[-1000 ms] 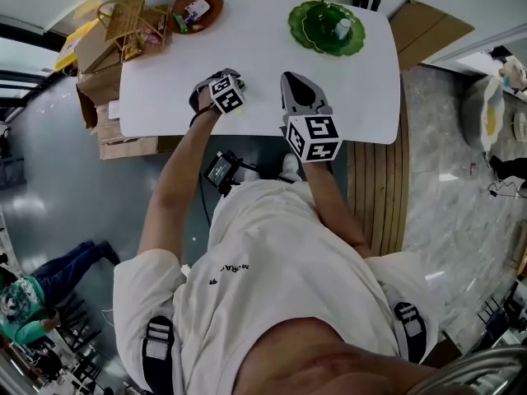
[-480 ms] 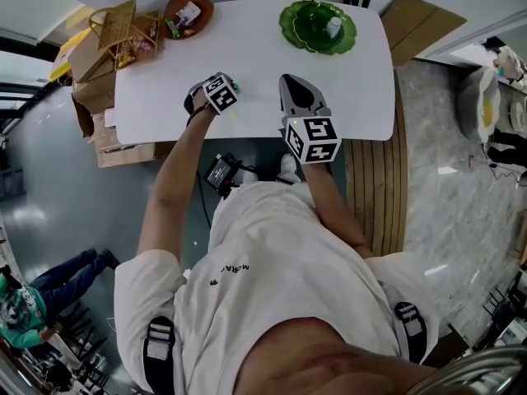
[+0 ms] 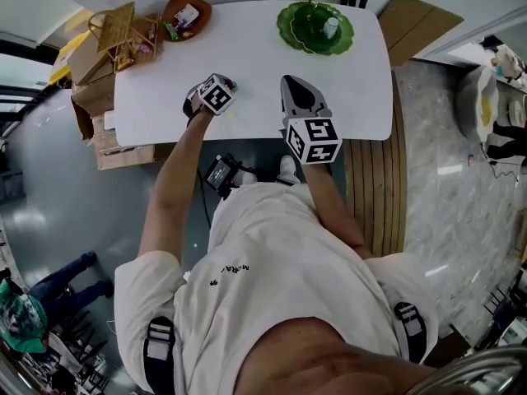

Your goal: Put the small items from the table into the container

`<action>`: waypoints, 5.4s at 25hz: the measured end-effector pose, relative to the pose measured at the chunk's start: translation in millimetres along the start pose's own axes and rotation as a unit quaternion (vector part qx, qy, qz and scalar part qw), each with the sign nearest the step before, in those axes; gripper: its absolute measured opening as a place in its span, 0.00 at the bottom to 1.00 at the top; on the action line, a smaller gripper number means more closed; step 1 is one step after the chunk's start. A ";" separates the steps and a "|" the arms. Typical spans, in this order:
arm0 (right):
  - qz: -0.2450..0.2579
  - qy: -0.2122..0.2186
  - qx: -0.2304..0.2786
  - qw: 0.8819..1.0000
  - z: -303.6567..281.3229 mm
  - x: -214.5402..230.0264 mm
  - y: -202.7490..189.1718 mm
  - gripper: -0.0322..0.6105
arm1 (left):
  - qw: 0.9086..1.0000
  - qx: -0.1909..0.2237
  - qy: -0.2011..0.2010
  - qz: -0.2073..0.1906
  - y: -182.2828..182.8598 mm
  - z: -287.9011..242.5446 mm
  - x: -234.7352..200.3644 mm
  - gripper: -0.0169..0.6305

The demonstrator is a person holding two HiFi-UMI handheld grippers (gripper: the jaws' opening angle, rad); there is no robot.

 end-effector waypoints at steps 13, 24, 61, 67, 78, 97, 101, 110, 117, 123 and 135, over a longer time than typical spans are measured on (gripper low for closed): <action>0.005 -0.001 0.012 1.000 8.6 -4.7 6.1 0.06 | 0.996 0.071 0.021 0.055 15.0 32.3 6.5 0.16; 0.000 -0.022 0.030 0.999 17.8 0.9 13.0 0.06 | 0.976 0.187 0.057 0.095 61.4 85.5 16.7 0.16; 0.001 -0.076 0.055 0.996 50.0 18.3 24.2 0.06 | 0.927 0.356 0.100 0.067 173.9 140.7 30.9 0.16; -0.001 -0.082 0.055 0.995 50.1 23.2 23.6 0.06 | 0.932 0.346 0.092 0.050 190.2 130.9 26.7 0.16; -0.003 -0.087 0.054 0.995 49.0 30.6 23.5 0.06 | 0.943 0.321 0.087 0.007 217.2 115.7 15.9 0.16; -0.010 -0.095 0.047 0.994 49.9 46.1 20.9 0.06 | 0.972 0.219 0.047 -0.077 261.6 77.2 9.1 0.16; -0.011 -0.096 0.048 0.994 51.8 51.0 20.6 0.06 | 0.975 0.200 0.037 -0.088 267.9 63.6 7.1 0.16; -0.013 -0.101 0.048 0.994 51.5 62.2 21.9 0.06 | 0.978 0.188 0.029 -0.089 287.1 41.8 4.2 0.16; -0.011 -0.105 0.045 0.993 50.6 70.9 21.9 0.06 | 0.981 0.171 0.020 -0.090 297.1 25.8 -1.3 0.16; -0.015 -0.110 0.043 0.993 53.4 79.9 20.4 0.06 | 0.981 0.164 0.009 -0.102 307.2 23.5 -0.5 0.16; -0.018 -0.118 0.047 0.992 57.6 87.4 21.8 0.06 | 0.982 0.158 0.005 -0.105 318.5 18.2 1.7 0.16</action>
Point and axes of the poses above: the fingertips, and each gripper's own axes: z backward along the fingers, x to its right, y out of its top, the point moved 7 cm from there along z, backward along the fingers, and after that the axes turned 2 degrees about -z, right-handed, at the moved point
